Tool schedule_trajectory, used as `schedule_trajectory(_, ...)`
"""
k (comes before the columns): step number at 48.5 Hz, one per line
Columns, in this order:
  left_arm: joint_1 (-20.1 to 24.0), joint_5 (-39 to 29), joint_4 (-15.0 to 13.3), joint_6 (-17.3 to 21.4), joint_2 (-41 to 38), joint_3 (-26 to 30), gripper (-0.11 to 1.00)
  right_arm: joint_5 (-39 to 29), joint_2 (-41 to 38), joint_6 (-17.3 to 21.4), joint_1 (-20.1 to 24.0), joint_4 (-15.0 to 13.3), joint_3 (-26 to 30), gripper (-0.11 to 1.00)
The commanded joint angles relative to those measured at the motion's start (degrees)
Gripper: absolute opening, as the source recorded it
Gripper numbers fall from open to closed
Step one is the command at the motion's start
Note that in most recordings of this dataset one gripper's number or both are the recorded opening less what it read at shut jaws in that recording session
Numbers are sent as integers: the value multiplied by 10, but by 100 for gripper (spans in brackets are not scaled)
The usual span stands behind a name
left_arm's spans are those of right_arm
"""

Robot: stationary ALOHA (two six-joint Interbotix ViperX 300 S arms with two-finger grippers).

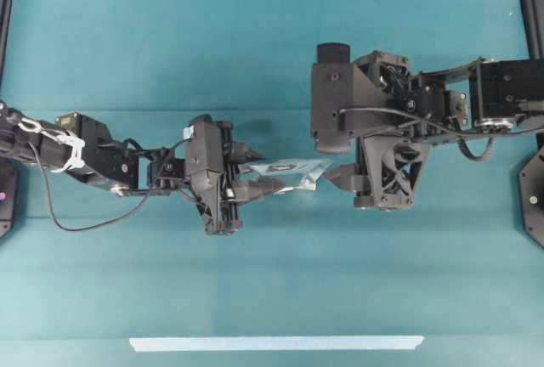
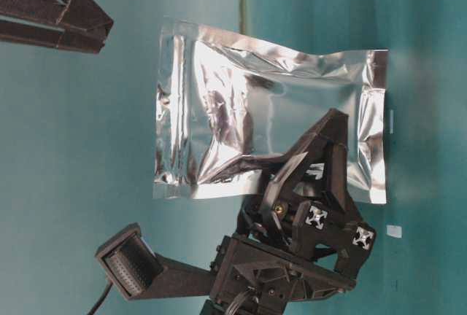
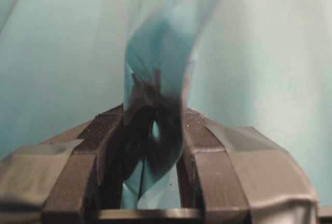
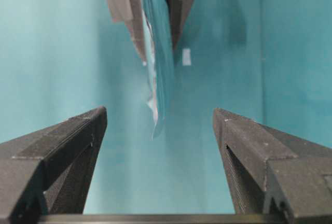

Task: Hand over the silver zip bag and make it stand upright.

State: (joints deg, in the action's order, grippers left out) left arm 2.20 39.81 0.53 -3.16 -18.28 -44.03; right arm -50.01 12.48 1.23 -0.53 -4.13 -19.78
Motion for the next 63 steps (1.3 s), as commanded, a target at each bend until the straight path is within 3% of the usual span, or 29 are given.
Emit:
schedule_trajectory(1,-4,-3,1,-1,2,1,27,4,13,6,1,1,5,86)
schedule_trajectory(22,-4,-3,1,-1,2,0,27,4,12,33,2,1,0,86)
schedule_trajectory(63,-8,-3,1,-3,2,-1,27,25,14,27,2,0,-9,86)
